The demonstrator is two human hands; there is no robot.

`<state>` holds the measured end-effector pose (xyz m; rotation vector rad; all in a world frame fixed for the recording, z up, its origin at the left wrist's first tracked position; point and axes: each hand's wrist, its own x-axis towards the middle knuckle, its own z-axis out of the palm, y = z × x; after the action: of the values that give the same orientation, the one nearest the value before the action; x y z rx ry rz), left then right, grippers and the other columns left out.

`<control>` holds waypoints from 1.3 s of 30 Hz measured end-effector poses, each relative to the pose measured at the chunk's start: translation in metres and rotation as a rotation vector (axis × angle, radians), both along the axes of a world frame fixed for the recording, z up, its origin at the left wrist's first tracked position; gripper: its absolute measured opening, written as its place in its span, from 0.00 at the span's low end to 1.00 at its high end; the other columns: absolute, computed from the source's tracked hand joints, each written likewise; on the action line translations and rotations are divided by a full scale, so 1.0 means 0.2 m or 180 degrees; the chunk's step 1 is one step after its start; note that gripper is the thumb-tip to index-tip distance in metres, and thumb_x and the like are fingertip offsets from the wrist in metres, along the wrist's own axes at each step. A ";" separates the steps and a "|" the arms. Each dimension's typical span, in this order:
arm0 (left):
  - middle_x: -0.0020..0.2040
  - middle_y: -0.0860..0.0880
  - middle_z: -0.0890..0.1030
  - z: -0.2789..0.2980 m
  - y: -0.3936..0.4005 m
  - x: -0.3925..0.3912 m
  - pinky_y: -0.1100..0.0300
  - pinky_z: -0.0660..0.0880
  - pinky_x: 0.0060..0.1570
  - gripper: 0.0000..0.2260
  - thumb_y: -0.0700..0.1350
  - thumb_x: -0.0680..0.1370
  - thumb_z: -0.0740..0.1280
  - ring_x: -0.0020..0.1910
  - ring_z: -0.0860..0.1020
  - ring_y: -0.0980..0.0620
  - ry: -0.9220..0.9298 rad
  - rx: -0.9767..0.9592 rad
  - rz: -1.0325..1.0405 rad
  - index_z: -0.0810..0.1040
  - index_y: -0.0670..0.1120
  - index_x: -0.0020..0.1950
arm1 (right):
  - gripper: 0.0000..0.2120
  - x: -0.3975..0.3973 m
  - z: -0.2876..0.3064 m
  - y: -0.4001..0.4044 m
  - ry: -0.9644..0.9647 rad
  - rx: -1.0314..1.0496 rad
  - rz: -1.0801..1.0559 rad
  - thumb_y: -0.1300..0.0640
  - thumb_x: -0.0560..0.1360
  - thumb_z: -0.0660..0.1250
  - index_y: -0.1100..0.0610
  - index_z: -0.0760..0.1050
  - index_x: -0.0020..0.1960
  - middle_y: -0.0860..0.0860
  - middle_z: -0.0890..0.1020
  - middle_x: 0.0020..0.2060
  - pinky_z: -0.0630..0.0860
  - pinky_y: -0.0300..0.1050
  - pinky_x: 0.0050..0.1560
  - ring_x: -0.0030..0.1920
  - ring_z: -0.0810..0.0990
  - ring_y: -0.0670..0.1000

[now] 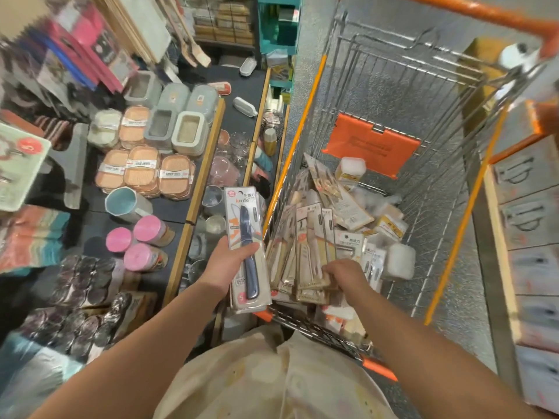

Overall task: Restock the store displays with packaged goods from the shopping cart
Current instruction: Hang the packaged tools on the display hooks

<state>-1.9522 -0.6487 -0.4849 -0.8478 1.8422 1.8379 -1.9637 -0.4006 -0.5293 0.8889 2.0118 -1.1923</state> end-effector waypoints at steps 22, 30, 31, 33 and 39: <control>0.61 0.45 0.82 -0.05 0.33 0.04 0.38 0.69 0.66 0.38 0.65 0.62 0.75 0.61 0.79 0.42 -0.0057 0.0921 0.0217 0.75 0.50 0.68 | 0.05 0.25 0.27 0.06 0.0476 -0.1399 -0.0931 0.62 0.80 0.65 0.58 0.77 0.45 0.55 0.81 0.38 0.75 0.41 0.27 0.34 0.80 0.51; 0.56 0.42 0.84 -0.02 0.30 0.08 0.36 0.72 0.64 0.23 0.47 0.68 0.78 0.57 0.81 0.39 0.0059 0.0825 0.0161 0.79 0.47 0.61 | 0.05 0.25 0.34 -0.12 0.0331 -0.1383 0.0118 0.62 0.80 0.64 0.59 0.74 0.46 0.50 0.73 0.34 0.75 0.38 0.28 0.25 0.75 0.41; 0.56 0.42 0.84 -0.02 0.28 0.07 0.38 0.72 0.64 0.17 0.43 0.72 0.76 0.57 0.81 0.40 0.0053 0.0757 0.0210 0.78 0.47 0.60 | 0.05 0.24 0.34 -0.12 0.0295 -0.1437 0.0064 0.62 0.81 0.63 0.60 0.74 0.46 0.51 0.74 0.34 0.75 0.38 0.28 0.26 0.76 0.42; 0.55 0.44 0.83 -0.02 0.22 0.06 0.42 0.73 0.64 0.14 0.39 0.76 0.72 0.57 0.80 0.42 0.0095 0.0542 0.0340 0.77 0.47 0.60 | 0.07 0.21 0.32 -0.09 0.0195 -0.1483 -0.0233 0.61 0.82 0.61 0.61 0.75 0.48 0.53 0.77 0.34 0.75 0.40 0.30 0.29 0.76 0.47; 0.57 0.45 0.83 0.02 0.05 0.01 0.50 0.75 0.59 0.15 0.39 0.78 0.70 0.56 0.81 0.45 0.0267 0.0240 0.0226 0.77 0.44 0.64 | 0.13 -0.03 0.06 0.06 0.0265 -0.0611 -0.0538 0.50 0.81 0.63 0.59 0.78 0.53 0.56 0.83 0.48 0.81 0.54 0.51 0.47 0.81 0.57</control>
<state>-1.9496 -0.6391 -0.4816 -0.8308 1.8014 2.0017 -1.9706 -0.3885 -0.5176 0.9405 1.8766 -1.5108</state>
